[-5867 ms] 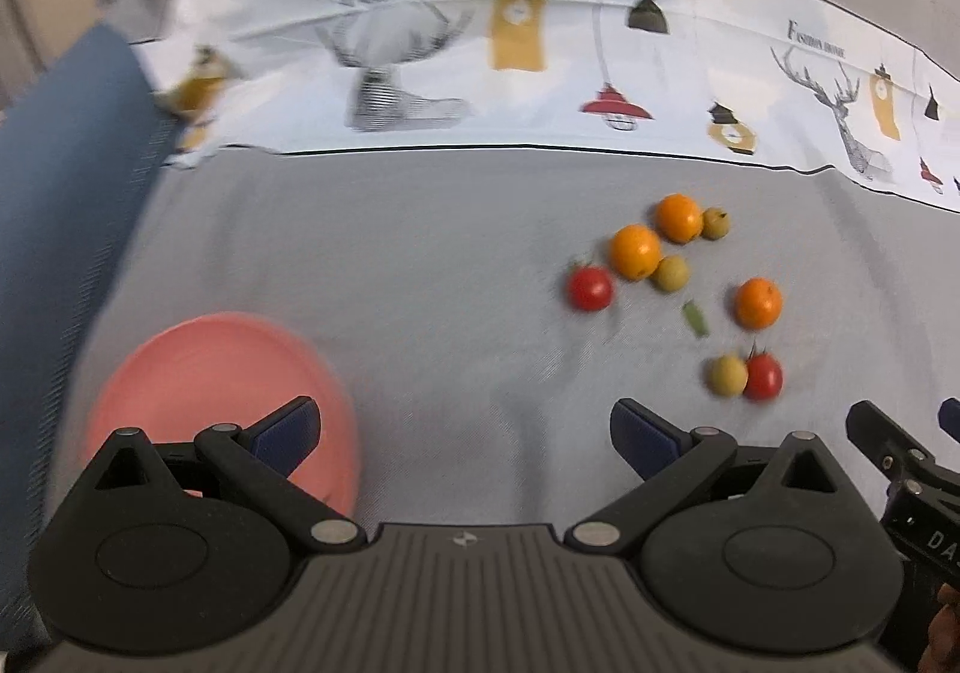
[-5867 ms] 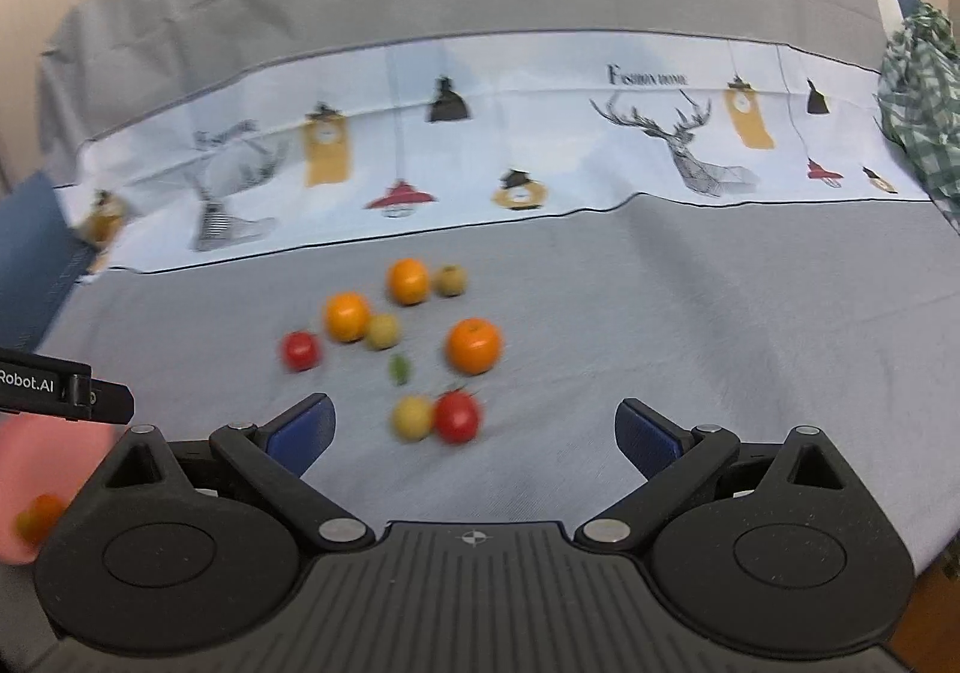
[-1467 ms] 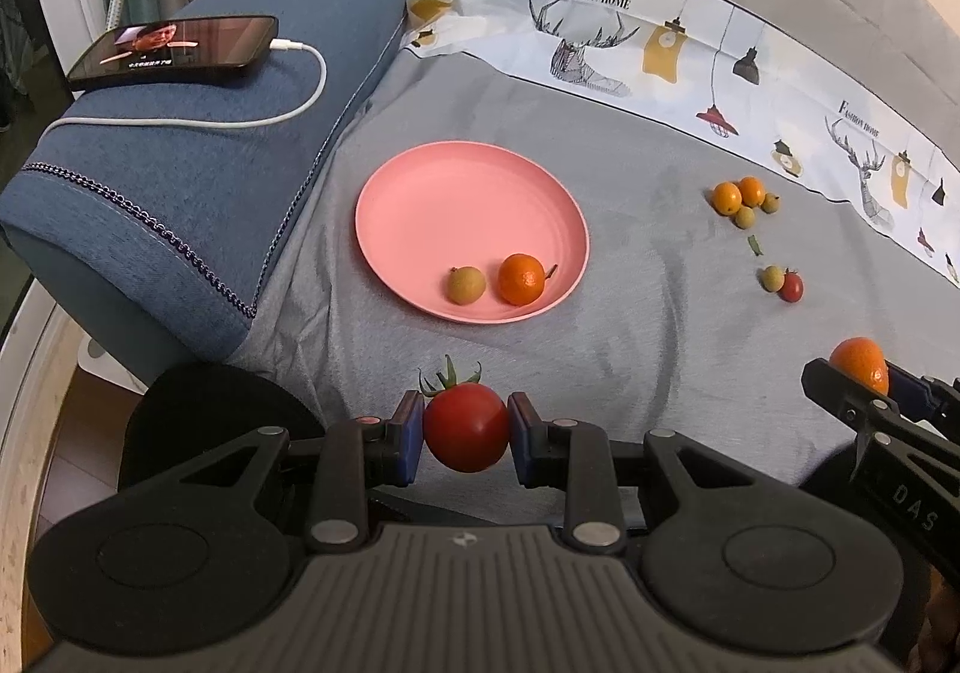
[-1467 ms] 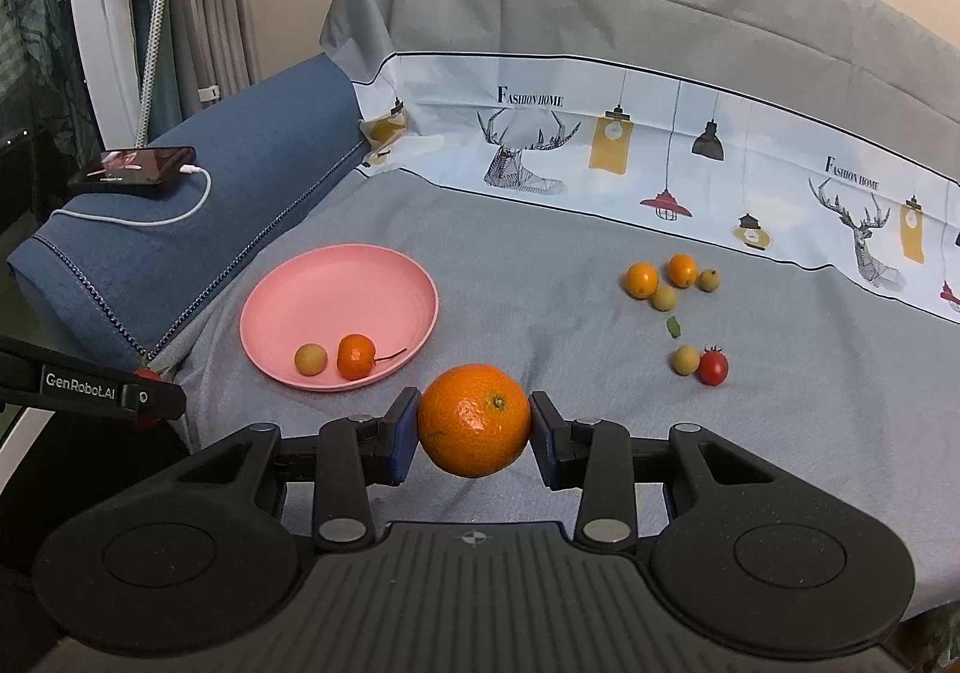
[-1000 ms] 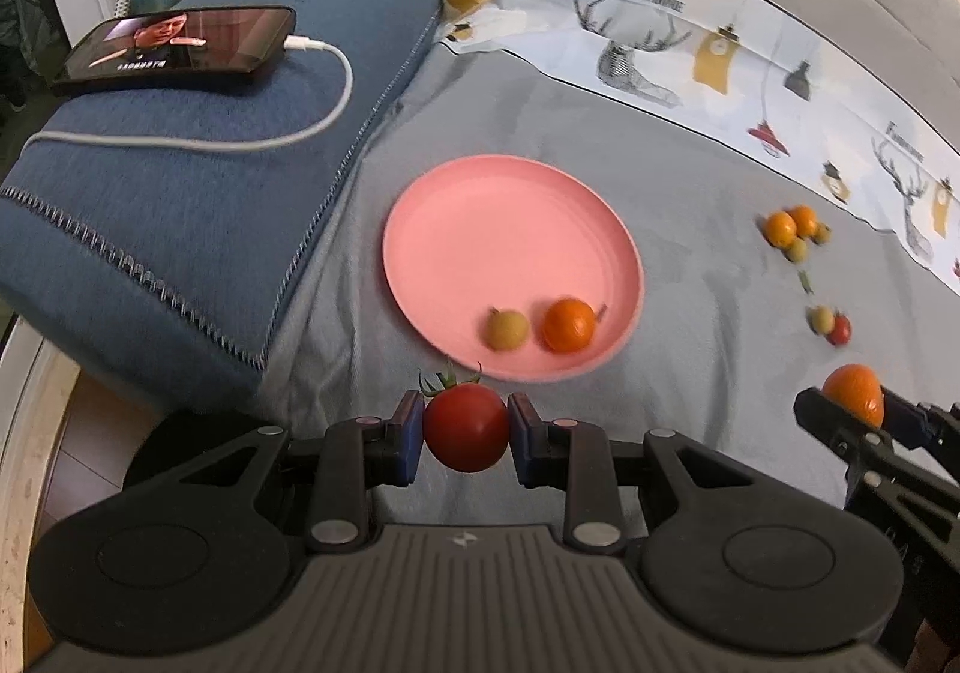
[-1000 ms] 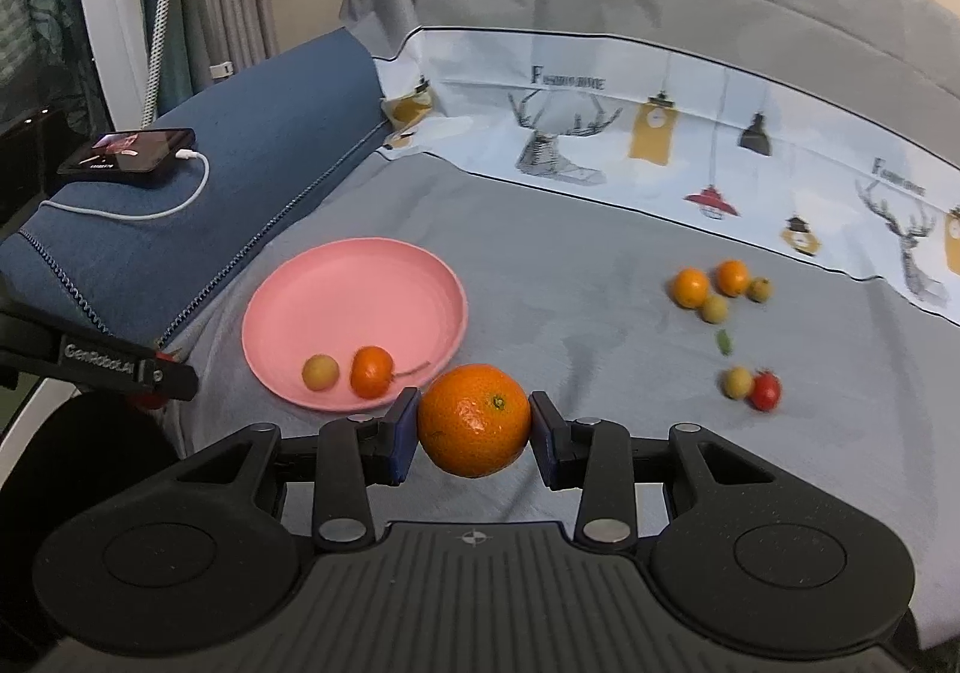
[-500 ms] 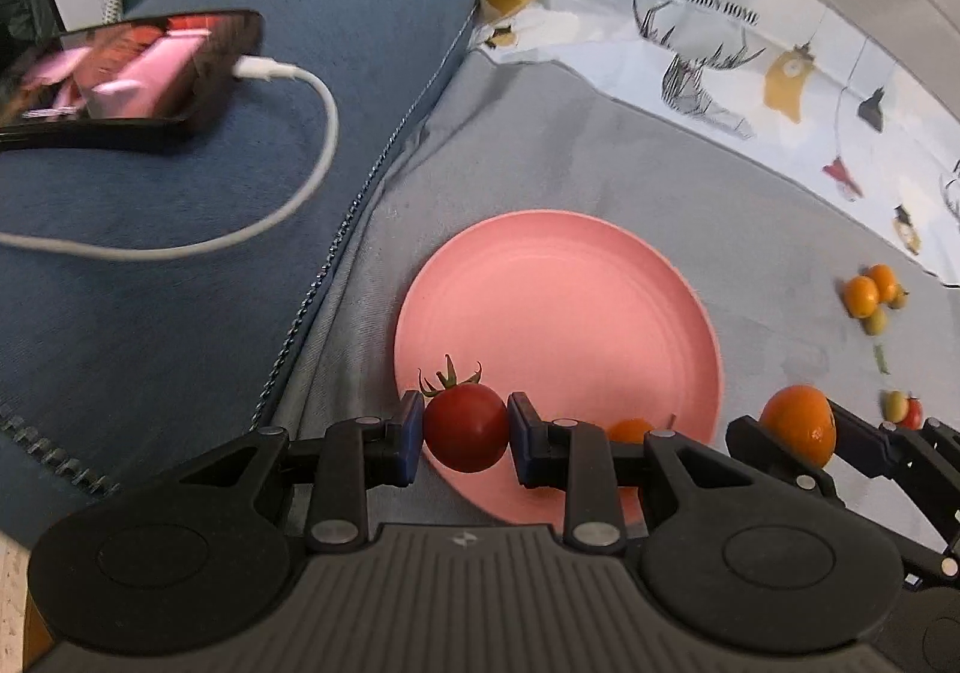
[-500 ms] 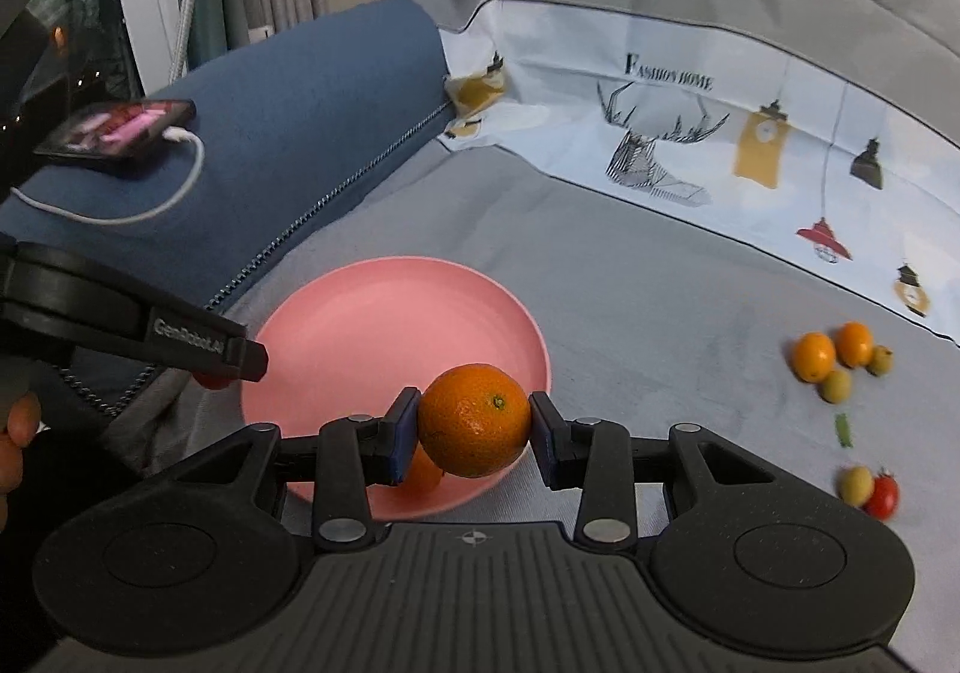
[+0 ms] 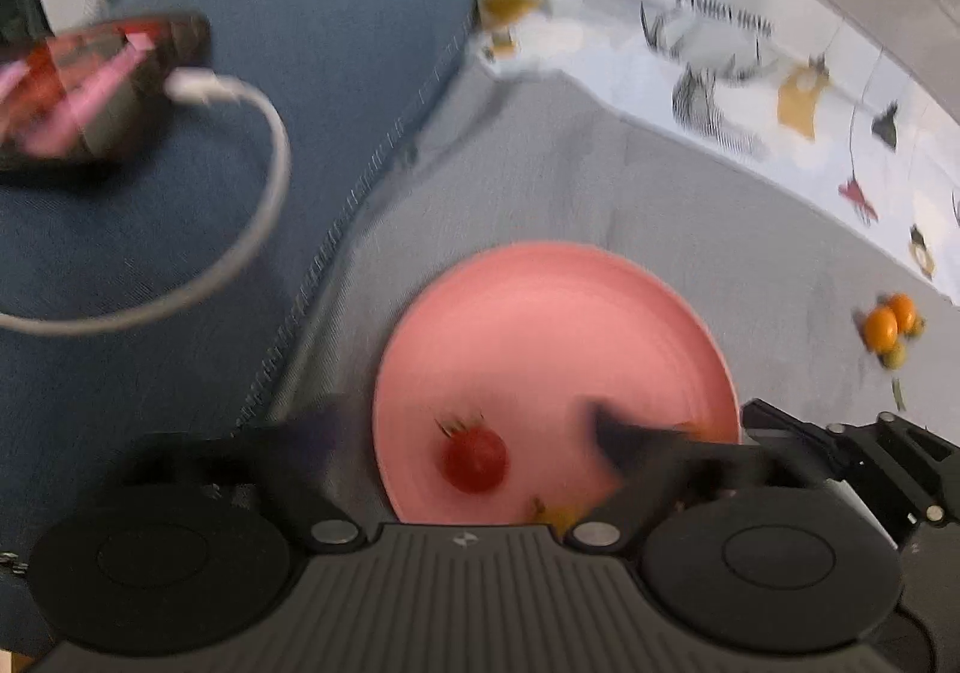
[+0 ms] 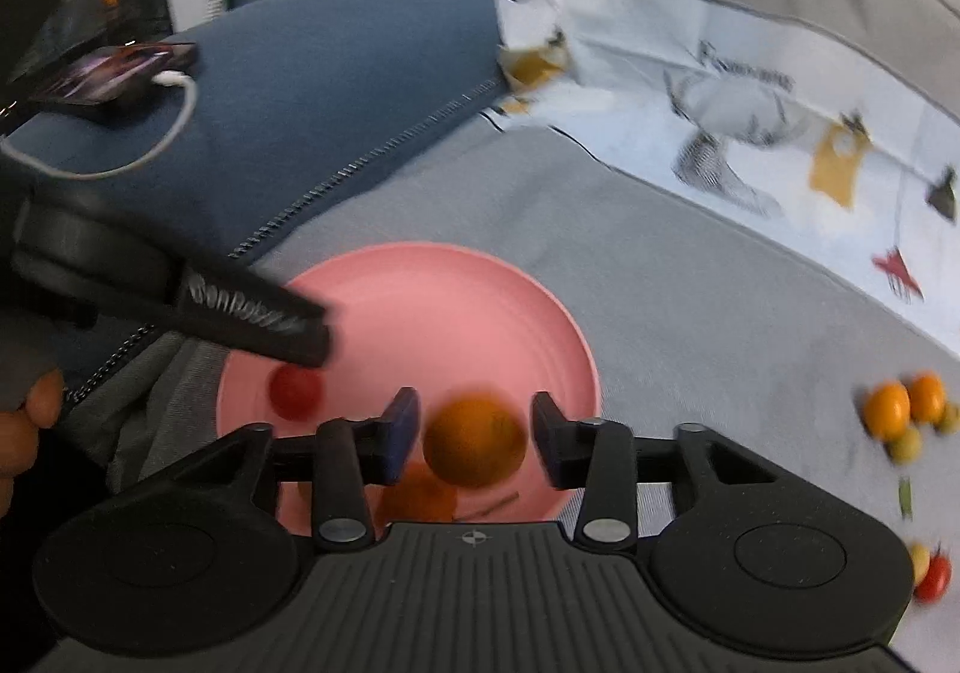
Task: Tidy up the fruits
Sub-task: 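Release the red tomato onto the pink plate while the right tool drops the mandarin there, then withdraw both open tools from the pink plate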
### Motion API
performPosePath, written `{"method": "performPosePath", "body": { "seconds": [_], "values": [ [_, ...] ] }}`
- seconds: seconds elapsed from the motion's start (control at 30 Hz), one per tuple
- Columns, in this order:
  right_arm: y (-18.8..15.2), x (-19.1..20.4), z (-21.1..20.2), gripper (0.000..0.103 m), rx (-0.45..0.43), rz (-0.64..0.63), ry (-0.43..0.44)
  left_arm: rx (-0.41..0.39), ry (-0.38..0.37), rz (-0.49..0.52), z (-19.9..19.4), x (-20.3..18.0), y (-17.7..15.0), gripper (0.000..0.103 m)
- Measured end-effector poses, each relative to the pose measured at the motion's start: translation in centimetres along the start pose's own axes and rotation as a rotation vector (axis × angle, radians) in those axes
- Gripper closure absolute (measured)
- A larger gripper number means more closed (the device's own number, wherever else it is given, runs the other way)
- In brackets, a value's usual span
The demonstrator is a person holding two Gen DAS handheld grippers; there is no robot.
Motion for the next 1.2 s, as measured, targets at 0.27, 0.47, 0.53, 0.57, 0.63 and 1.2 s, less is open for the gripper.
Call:
{"method": "performPosePath", "body": {
  "seconds": [0.27, 0.47, 0.53, 0.57, 0.63, 1.2],
  "values": [
    [-0.7, 0.6, -3.5, 0.019, -0.018, -0.001, -0.016, -0.036, 0.018, 0.067, -3.5, 0.3, -1.9, 0.000],
    [-2.8, 1.4, -8.2, 0.013, -0.018, 0.114, -0.061, -0.022, 0.037, 0.071, -7.0, 1.3, -5.0, 0.000],
    [-3.4, 1.8, -9.8, 0.012, -0.021, 0.146, -0.072, -0.027, 0.048, 0.066, -8.4, 1.7, -6.0, 0.000],
    [-3.6, 2.0, -10.4, 0.011, -0.023, 0.158, -0.072, -0.028, 0.052, 0.057, -9.1, 1.8, -6.4, 0.000],
    [-4.0, 2.6, -12.0, 0.010, -0.034, 0.167, -0.075, -0.039, 0.044, 0.039, -10.5, 2.1, -7.4, 0.000],
    [-7.0, 6.4, -21.5, 0.005, -0.202, 0.123, -0.154, -0.207, 0.051, 0.073, -19.0, 1.6, -11.5, 0.000]
  ]
}}
Point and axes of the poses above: each gripper's, at about its wrist camera, not at the fingertips, and z roughly the way its jaws point, x to its left, y to its top, the point moved 1 cm from there along z, roughly the way its jaws point, and after that the axes turned 9 degrees about y, right-handed, at the moved point
